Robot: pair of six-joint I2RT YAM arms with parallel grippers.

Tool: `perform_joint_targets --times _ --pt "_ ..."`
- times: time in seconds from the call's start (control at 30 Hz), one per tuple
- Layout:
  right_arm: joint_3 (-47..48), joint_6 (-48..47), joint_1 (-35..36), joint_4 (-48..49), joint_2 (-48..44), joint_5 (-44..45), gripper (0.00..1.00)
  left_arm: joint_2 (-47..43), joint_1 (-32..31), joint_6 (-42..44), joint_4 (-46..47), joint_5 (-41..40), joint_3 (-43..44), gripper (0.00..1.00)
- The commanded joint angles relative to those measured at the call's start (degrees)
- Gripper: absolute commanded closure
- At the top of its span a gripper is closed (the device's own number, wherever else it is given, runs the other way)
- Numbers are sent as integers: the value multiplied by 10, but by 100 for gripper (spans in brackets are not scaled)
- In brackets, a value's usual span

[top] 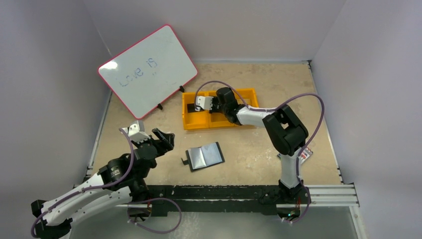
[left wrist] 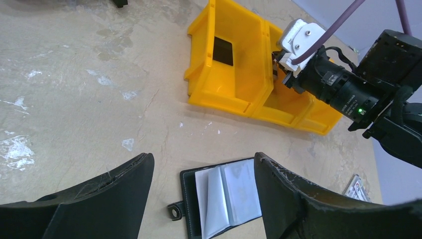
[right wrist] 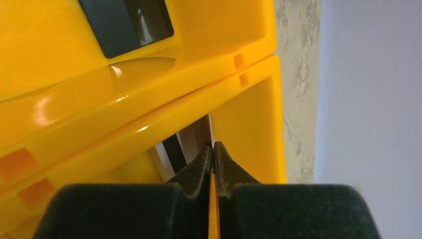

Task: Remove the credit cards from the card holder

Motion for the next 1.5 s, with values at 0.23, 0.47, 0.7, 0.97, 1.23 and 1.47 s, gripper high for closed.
perform_joint_targets --times 0.23,0.47,0.7,0.97,1.23,1.47 --pt "34 -2 1 29 3 24 85 -14 1 4 -3 -14 22 27" --pt "28 13 1 20 -29 -2 69 -11 1 2 -3 -13 23 27" --pt "25 39 1 1 -59 -42 42 -9 1 8 14 -3 19 27" --pt "1 93 1 8 -122 -64 38 11 1 13 34 15 17 27" --pt "-102 451 1 79 -285 -48 29 62 1 6 69 37 5 27" --pt "-179 762 -1 -47 -351 -118 20 146 1 -16 127 75 -13 27"
